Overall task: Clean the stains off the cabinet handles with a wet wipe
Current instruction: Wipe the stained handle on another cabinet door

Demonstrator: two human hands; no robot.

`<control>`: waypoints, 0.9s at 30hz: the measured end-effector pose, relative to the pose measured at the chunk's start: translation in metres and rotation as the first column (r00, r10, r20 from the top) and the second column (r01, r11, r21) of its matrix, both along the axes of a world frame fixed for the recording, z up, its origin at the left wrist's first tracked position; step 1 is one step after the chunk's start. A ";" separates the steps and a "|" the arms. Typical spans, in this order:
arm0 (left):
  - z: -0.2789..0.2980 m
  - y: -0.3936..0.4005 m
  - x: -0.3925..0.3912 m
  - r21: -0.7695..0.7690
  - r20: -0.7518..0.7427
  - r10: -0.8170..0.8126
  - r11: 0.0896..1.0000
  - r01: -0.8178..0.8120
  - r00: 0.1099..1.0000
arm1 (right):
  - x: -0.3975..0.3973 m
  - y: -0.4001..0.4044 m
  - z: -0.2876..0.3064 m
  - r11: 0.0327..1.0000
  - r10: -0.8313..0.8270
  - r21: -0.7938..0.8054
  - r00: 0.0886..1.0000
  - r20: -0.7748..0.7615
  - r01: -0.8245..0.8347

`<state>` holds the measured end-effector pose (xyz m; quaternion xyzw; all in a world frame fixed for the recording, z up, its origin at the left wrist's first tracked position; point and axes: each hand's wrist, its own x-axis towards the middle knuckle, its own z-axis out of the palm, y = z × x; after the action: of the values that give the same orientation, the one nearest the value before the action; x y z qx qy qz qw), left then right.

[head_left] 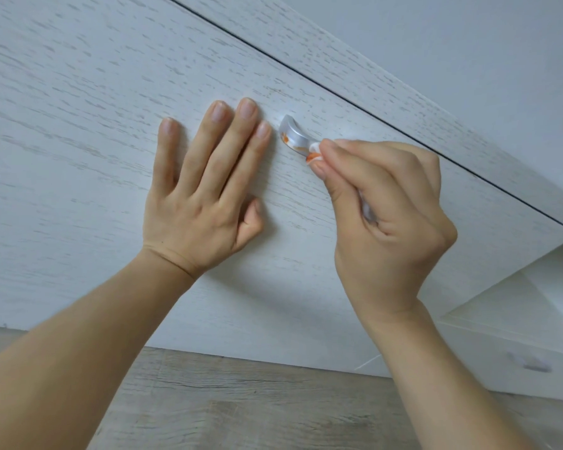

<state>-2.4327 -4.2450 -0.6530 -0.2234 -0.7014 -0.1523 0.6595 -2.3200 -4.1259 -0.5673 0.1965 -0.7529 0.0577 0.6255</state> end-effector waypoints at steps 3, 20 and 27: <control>0.000 0.000 0.001 -0.004 0.002 -0.013 1.000 0.013 1.000 | 0.002 -0.001 0.000 0.999 -0.028 -0.029 1.000 -0.005 0.028; -0.001 -0.001 0.001 -0.007 0.006 0.015 1.000 -0.015 1.000 | 0.001 -0.003 0.001 0.999 -0.024 -0.029 0.999 0.030 0.025; -0.001 -0.002 0.001 -0.006 -0.004 0.010 1.000 -0.010 1.000 | -0.001 -0.003 0.003 0.997 -0.042 0.069 0.999 -0.014 0.043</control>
<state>-2.4322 -4.2465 -0.6542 -0.2219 -0.7018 -0.1465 0.6609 -2.3206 -4.1286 -0.5642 0.2025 -0.7546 0.0173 0.6240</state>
